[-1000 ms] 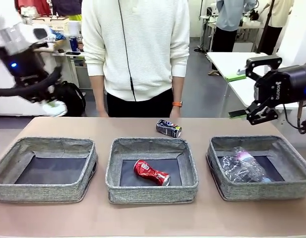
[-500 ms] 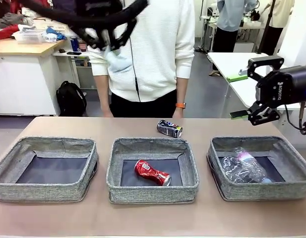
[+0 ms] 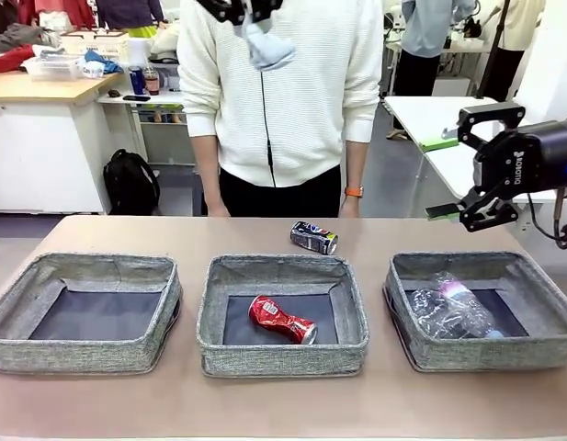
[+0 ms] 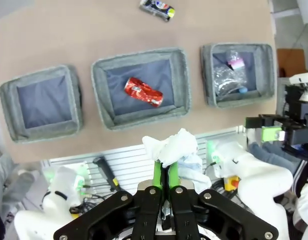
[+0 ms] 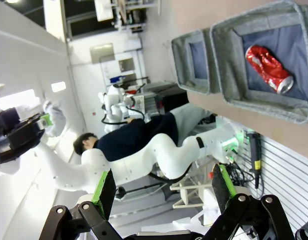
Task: Sort the waste into the appropriate baskets.
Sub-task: Pick up the waste item pointed out by the person.
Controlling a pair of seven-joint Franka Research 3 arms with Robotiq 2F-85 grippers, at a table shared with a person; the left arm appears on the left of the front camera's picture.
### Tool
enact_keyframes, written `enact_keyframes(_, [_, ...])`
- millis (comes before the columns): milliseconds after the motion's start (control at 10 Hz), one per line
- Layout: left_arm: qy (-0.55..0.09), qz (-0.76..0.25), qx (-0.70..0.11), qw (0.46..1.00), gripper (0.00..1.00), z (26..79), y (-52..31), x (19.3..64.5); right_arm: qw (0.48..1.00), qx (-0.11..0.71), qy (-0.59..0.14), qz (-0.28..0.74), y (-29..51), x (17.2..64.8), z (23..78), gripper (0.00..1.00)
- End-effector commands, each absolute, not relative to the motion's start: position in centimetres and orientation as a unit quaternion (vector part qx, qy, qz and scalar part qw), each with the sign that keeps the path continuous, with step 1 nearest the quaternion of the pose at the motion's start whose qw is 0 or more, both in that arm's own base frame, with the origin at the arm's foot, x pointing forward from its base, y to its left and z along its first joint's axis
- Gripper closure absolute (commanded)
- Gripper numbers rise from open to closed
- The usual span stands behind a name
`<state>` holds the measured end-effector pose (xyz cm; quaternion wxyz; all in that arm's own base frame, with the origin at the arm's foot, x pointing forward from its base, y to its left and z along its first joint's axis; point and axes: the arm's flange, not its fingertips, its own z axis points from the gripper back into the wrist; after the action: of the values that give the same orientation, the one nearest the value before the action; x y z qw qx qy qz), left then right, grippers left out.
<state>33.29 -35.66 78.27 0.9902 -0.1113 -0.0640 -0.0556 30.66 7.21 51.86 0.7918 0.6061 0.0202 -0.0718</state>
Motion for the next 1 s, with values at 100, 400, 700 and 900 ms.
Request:
enact_keyframes(100, [-0.023, -0.039, -0.179, 0.983, 0.97, 78.66, -35.88, 33.54, 0.787, 0.611, 0.026, -0.079, 7.39, 30.69, 52.32, 0.0])
enact_keyframes(400, [-0.034, -0.047, -0.159, 0.986, 0.97, 78.43, -36.22, 33.91, 0.787, 0.611, 0.026, -0.079, 7.39, 30.69, 52.32, 0.0])
enact_keyframes(700, [-0.034, -0.047, -0.159, 0.986, 0.97, 78.43, -36.22, 33.91, 0.787, 0.611, 0.026, -0.079, 7.39, 30.69, 52.32, 0.0])
enact_keyframes(900, [-0.034, -0.047, -0.159, 0.986, 0.97, 78.43, -36.22, 33.91, 0.787, 0.611, 0.026, -0.079, 7.39, 30.69, 52.32, 0.0])
